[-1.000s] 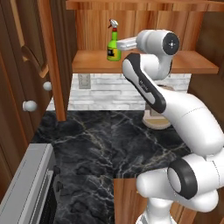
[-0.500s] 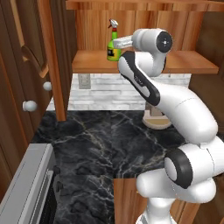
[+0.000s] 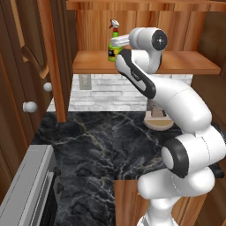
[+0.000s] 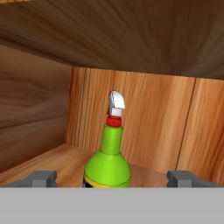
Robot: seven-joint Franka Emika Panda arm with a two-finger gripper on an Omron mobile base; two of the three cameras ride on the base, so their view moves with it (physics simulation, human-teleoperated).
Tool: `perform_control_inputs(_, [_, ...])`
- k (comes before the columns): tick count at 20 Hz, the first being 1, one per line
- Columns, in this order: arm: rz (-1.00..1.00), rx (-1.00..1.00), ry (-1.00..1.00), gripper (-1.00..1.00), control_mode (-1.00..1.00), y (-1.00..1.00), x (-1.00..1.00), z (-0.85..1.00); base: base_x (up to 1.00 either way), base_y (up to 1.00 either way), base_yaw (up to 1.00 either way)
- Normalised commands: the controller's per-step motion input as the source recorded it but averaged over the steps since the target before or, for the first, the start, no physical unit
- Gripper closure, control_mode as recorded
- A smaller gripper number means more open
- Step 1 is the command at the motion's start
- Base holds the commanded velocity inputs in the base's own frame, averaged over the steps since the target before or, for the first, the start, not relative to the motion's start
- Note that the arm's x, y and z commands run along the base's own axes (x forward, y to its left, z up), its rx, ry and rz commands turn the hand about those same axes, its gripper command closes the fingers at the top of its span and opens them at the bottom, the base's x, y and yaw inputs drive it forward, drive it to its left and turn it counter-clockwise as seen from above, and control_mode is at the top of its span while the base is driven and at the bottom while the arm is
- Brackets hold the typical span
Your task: Move the cutting board and knife to the sink. Then move spray from the cabinet to the counter.
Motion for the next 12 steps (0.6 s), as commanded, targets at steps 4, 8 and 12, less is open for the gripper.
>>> perform_control_inputs(4, [0.0,0.0,0.0,-1.0,-1.0,0.02,0.07,0.0,0.0,0.0,0.0])
perform_control_inputs(8, [0.0,0.0,0.0,-1.0,-1.0,0.01,0.11,0.0,0.0,0.0,0.0])
perform_control_inputs(12, [0.0,0.0,0.0,-1.0,-1.0,0.0,0.1,0.0,0.0,0.0,0.0])
